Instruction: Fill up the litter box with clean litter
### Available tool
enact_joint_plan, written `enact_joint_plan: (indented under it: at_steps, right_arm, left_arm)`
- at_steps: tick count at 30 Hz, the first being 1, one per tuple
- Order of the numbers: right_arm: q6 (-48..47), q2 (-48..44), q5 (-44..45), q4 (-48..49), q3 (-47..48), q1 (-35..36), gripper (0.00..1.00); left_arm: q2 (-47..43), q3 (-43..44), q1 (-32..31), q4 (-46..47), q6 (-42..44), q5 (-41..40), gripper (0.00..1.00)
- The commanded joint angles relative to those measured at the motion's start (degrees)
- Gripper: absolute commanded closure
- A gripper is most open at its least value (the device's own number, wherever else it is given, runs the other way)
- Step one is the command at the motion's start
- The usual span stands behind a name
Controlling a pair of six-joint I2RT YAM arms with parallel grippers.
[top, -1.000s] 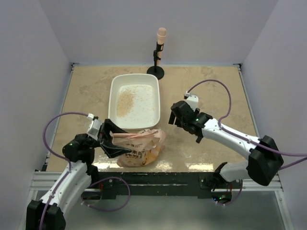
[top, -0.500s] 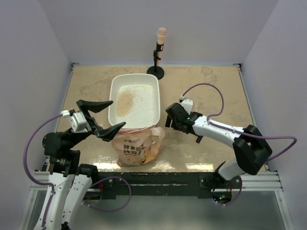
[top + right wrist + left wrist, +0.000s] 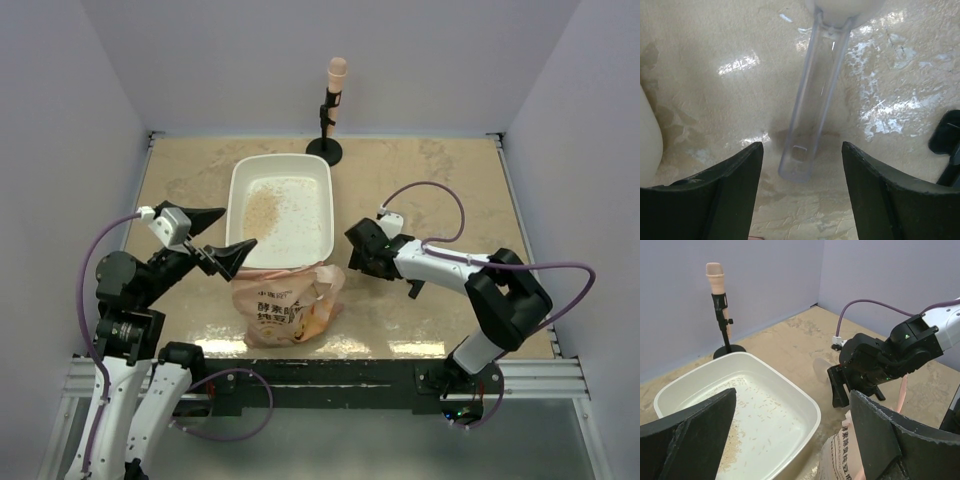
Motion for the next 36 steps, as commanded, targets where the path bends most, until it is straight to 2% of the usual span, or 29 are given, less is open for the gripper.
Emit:
enact_joint_plan:
  at_steps: [1,7,9,10,12,13,15,21,25,26,31,32,34,36]
  right_arm:
    - [1.4,0.6,0.6,3.2,-1.3,-1.5,0.33]
    - [0.2,2.2,0.4,4.7,-1.3,-1.8,0.47]
    - [-0.4,2.3,0.2,5.3,-1.4,-2.0,0.60]
    - [-1.2,2.3,0.0,5.8,-1.4,-2.1,0.75]
    - [-1.9,1.7,-0.5,5.9,-1.4,-2.3,0.97]
    - [-2.5,1.1,-0.5,5.8,-1.4,-2.4,1.00]
    - [-3.7,-1.2,-0.2,5.4,-1.2,-2.4,1.00]
    - [-11.6,-17.7,-0.9,-0.2,4.1,-2.4,1.00]
    - [-21.2,-28.8,-7.9,-1.2,9.5,-2.4,1.00]
    - [-23.0,-31.8,-14.6,-1.1,10.6,-2.4,1.00]
    - [-31.1,-34.2,-36.9,-4.3,17.4,-2.4,1.00]
    - [-32.2,-34.4,-43.0,-4.4,18.4,-2.4,1.00]
    - [-33.9,-35.6,-49.0,-4.6,18.9,-2.4,1.00]
    - [-34.3,-37.0,-58.0,-3.7,18.4,-2.5,1.00]
  left_arm:
    - [-0.4,1.2,0.4,-0.6,1.1,-1.3,0.00]
    - [-0.7,-0.7,0.4,0.0,0.0,-3.6,0.00]
    - [-0.6,-1.1,0.4,0.0,-0.1,-3.2,0.00]
    - [-0.3,-1.1,0.4,-0.2,-0.4,-3.2,0.00]
    - [-0.3,-0.4,0.4,-0.4,-0.9,-3.9,0.00]
    - [-0.2,0.1,0.3,-0.6,-1.0,-3.9,0.00]
    - [0.3,2.3,0.4,-1.9,0.2,-3.6,0.00]
    - [4.5,8.0,0.4,-2.1,-0.2,1.1,0.00]
    - [9.2,12.7,0.4,-2.2,-2.2,5.0,0.00]
    - [10.3,15.1,0.4,-2.7,-2.4,7.4,0.00]
    - [18.5,22.8,0.4,-5.7,-5.2,13.0,0.00]
    - [19.5,25.5,0.4,-6.1,-6.5,15.0,0.00]
    - [22.0,28.0,0.3,-5.8,-7.7,19.1,0.00]
    - [23.2,30.8,0.4,-4.3,-8.3,26.3,0.00]
